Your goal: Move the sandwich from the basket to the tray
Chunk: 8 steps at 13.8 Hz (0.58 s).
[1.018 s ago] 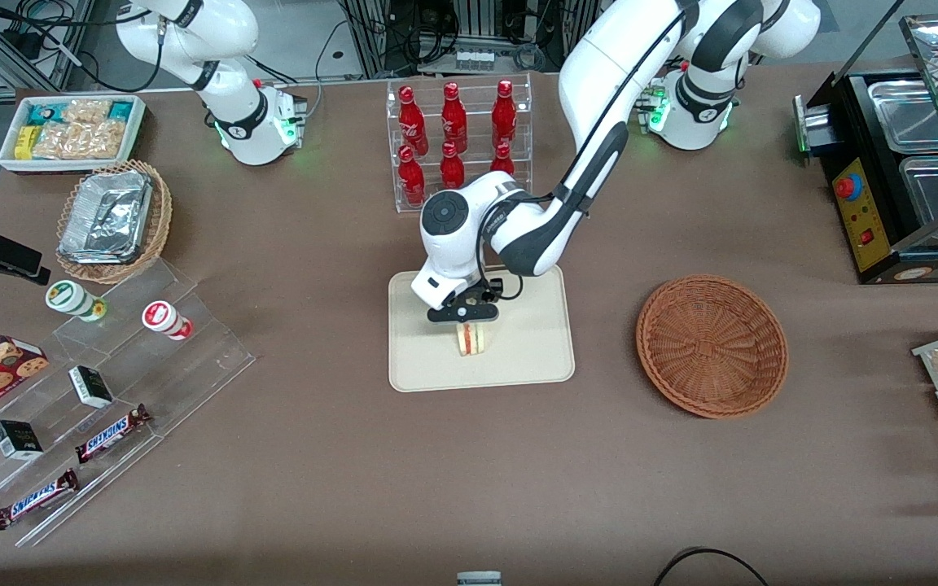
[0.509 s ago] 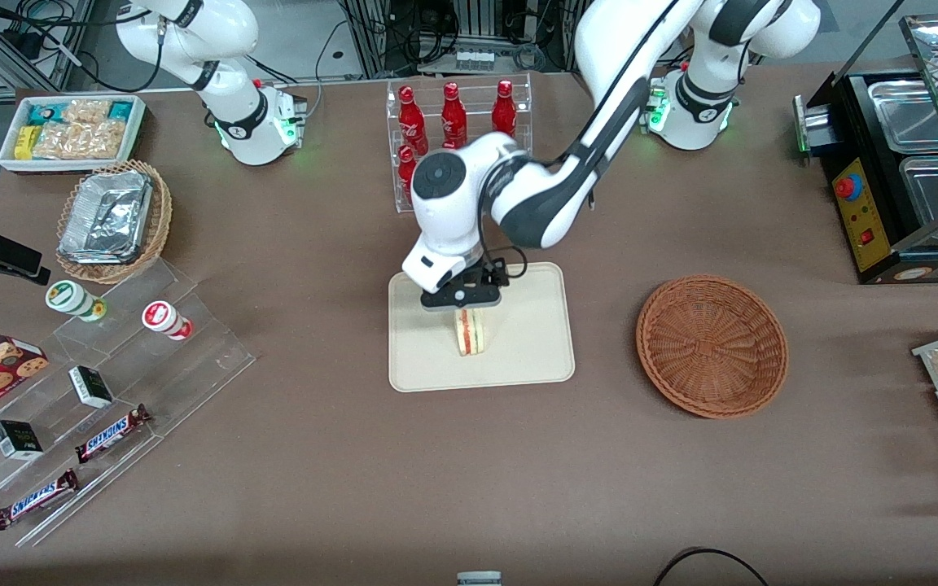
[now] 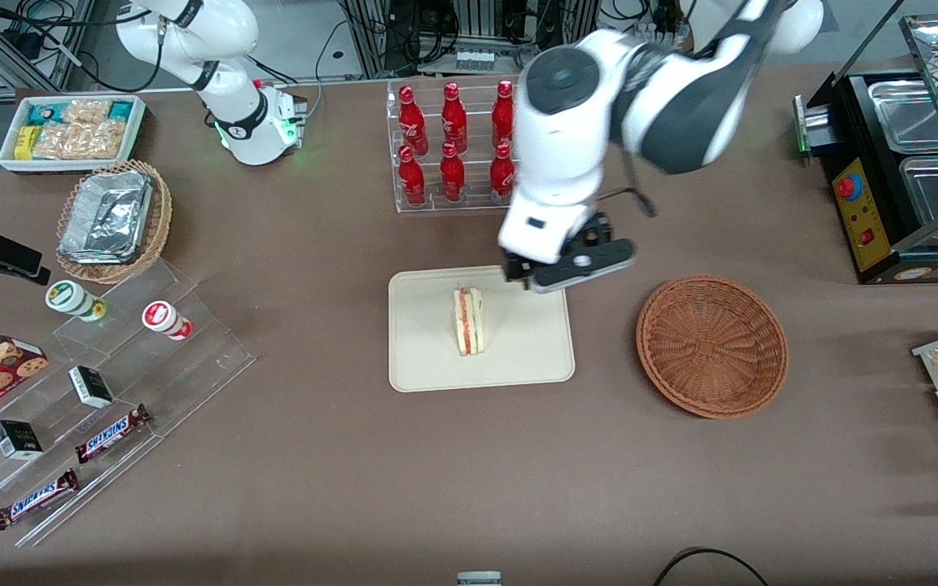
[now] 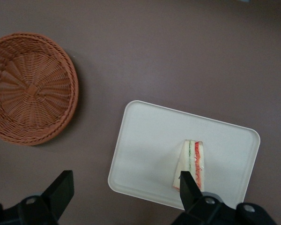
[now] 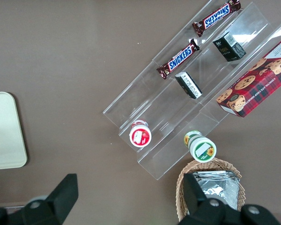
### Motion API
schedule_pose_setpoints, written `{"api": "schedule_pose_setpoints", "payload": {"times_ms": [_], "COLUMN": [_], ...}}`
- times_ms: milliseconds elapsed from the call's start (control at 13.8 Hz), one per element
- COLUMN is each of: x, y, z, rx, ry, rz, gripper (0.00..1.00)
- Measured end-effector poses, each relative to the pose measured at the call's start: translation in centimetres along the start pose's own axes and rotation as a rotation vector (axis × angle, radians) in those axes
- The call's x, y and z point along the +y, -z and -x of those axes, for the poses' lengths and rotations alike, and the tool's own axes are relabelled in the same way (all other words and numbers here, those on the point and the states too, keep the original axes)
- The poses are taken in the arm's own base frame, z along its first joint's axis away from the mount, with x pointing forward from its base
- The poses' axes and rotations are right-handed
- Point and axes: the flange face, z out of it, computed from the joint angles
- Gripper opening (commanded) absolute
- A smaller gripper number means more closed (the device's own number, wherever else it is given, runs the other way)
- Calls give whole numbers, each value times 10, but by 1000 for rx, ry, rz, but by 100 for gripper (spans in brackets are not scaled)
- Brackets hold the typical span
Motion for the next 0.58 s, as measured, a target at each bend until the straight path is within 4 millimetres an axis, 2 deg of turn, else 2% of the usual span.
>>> {"api": "schedule_pose_setpoints", "payload": {"times_ms": [218,364,582], "x": [-78,-131,-212], "y": [34,48,56], "z": [-35,-58,-85], "rx": [-67,-89,-134], "ry": [-48,-99,-192], "rz": [-9,-15,3], "gripper": [100,100,100]}}
